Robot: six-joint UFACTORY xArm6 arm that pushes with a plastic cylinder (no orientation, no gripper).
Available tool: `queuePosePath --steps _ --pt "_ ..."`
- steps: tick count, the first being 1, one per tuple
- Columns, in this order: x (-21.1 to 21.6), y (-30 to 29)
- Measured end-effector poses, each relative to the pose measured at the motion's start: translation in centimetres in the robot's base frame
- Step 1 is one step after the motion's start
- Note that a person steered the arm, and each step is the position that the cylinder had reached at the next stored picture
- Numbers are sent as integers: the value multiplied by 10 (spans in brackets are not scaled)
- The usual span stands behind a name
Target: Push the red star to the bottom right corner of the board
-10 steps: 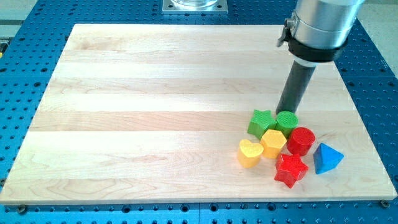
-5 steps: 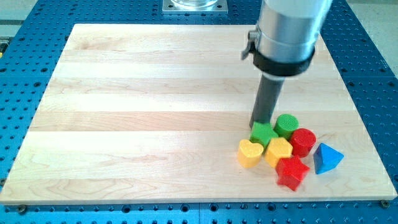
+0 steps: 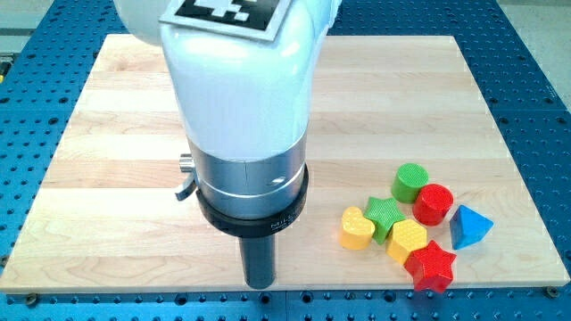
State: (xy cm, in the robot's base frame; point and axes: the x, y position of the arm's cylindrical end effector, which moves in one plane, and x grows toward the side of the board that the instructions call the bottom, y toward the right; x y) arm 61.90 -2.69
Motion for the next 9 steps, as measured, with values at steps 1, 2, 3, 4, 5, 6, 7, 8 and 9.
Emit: queuePosePath --steps 1,2,3,4,5,6,7,8,9 --pt "0 0" --pt "-1 18" --pt "0 40" --pt "0 80" --pt "0 132" --pt "0 203" --pt "-14 249" --pt "-52 245" --pt "-67 278"
